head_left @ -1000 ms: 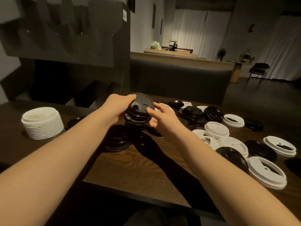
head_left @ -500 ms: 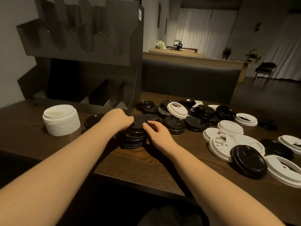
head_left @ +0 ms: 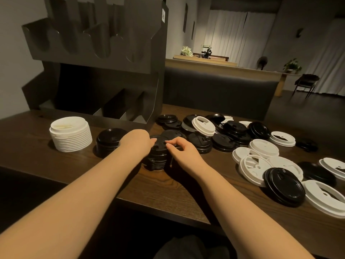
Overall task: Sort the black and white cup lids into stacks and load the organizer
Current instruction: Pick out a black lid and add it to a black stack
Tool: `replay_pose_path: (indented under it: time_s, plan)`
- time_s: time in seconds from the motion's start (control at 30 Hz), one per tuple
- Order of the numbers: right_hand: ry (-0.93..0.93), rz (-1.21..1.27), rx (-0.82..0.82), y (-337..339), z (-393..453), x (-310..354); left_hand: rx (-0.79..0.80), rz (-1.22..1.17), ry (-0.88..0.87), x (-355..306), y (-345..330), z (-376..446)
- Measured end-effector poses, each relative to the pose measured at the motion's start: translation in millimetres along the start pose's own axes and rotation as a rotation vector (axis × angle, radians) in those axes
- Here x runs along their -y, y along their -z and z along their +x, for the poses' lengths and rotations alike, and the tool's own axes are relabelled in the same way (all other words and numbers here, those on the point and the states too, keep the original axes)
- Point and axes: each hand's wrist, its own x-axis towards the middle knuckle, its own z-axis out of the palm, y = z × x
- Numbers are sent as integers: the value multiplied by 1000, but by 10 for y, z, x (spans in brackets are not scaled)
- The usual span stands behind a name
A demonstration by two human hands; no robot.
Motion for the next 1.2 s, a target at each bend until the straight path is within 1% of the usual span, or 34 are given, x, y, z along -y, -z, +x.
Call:
replay_pose_path:
  time_s: [0.17,0.2,0.3,0.37,0.43,0.5,0.57,0.63,0.7,0.77,0.83,0.87,0.93,0.97,1.03,1.07,1.2]
  plan:
    - [-2,-37,17,10,7,-29,21,112,28,-70,22,-49]
    - [0,-42,11,-1,4,-48,5,151,32,-86,29,-81]
    - [11,-46,-24,7,-7,-35,-92,231,13,-120,75,-138]
    - [17,-43,-21,60,-17,51,-146,219,2,-125,113,-202]
    - [-3,-27,11,152,-26,148,-250,200,-59,-175,142,-289]
    - [-51,22,37,272,-41,225,-333,109,-183,-292,159,-407]
    - [-40,-9,3,401,-83,232,-324,-50,-313,-461,163,-526]
    - [13,-95,-106,550,-167,189,-236,-170,-410,-662,128,-616]
    - [55,-204,-247,740,-283,104,-159,-273,-482,-871,26,-676]
    - [27,-372,-386,979,-414,-13,-120,-432,-518,-1071,-98,-710]
    - [-67,-555,-435,1227,-575,-116,-110,-495,-508,-1246,-197,-698]
    - [-135,-641,-435,1329,-652,-182,-109,-462,-479,-1324,-245,-656]
    - [-252,-796,-418,1485,-836,-285,-94,-385,-369,-1424,-331,-555]
    - [-292,-842,-412,1539,-925,-327,-85,-398,-296,-1450,-362,-509]
    - [-324,-885,-427,1609,-1067,-404,-88,-496,-176,-1459,-459,-412]
    - [-324,-895,-443,1634,-1120,-435,-109,-534,-150,-1453,-519,-373]
    - [-349,-865,-493,1667,-1244,-551,-156,-506,-161,-1421,-663,-300]
